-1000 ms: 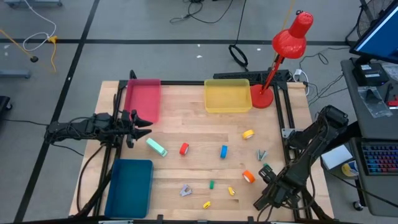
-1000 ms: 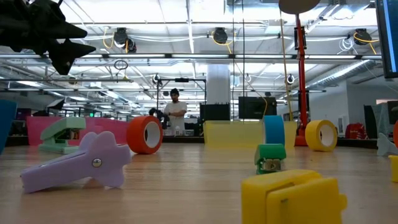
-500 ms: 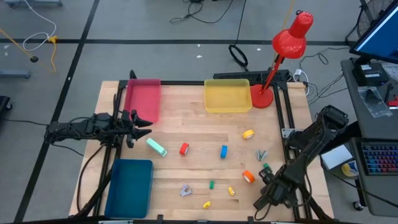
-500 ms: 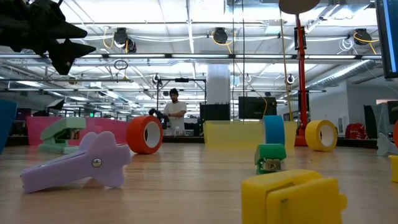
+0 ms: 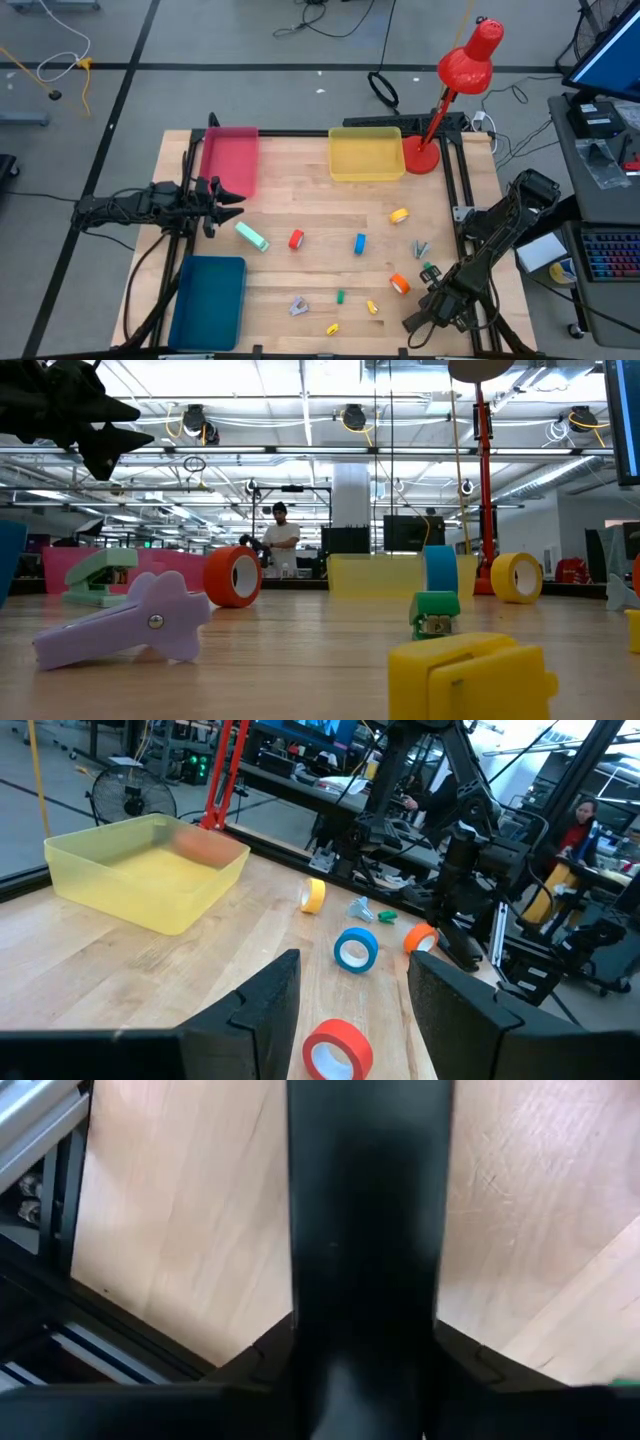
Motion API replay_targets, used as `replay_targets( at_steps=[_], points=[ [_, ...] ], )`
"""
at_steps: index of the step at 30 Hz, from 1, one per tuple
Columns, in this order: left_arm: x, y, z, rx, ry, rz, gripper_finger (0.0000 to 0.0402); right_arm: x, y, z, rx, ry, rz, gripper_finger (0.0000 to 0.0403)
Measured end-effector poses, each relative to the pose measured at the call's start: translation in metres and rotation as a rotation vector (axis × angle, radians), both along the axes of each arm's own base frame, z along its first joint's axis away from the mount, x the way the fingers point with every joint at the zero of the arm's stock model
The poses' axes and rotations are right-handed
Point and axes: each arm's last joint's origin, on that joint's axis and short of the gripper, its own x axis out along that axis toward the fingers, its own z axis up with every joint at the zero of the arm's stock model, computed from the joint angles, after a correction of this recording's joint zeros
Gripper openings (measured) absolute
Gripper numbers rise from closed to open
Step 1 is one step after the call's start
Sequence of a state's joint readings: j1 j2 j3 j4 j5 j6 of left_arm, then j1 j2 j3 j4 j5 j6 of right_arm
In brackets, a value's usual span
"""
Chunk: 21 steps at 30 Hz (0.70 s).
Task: Pick and place Stapler, Stapler remover, tape
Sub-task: Put the big black stapler into the yellow bin
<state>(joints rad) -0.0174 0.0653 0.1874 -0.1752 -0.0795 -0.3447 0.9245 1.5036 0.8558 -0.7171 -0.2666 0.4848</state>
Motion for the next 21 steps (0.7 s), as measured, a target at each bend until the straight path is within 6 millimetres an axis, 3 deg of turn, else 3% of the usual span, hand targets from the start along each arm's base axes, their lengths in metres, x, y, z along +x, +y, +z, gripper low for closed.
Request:
replay_targets(
  at_steps=[13,21],
  points=[
    [0.0,0.0,0.0,0.0,0.0,0.0,0.0186,-0.002,0.004,0.005,0.109,0.125,-0.069,0.0122],
    [0.0,0.0,0.0,0.0,0.0,0.0,0.0186,0.002,0.016,0.032,0.369,0.148,-0.115,0.0122]
  ],
)
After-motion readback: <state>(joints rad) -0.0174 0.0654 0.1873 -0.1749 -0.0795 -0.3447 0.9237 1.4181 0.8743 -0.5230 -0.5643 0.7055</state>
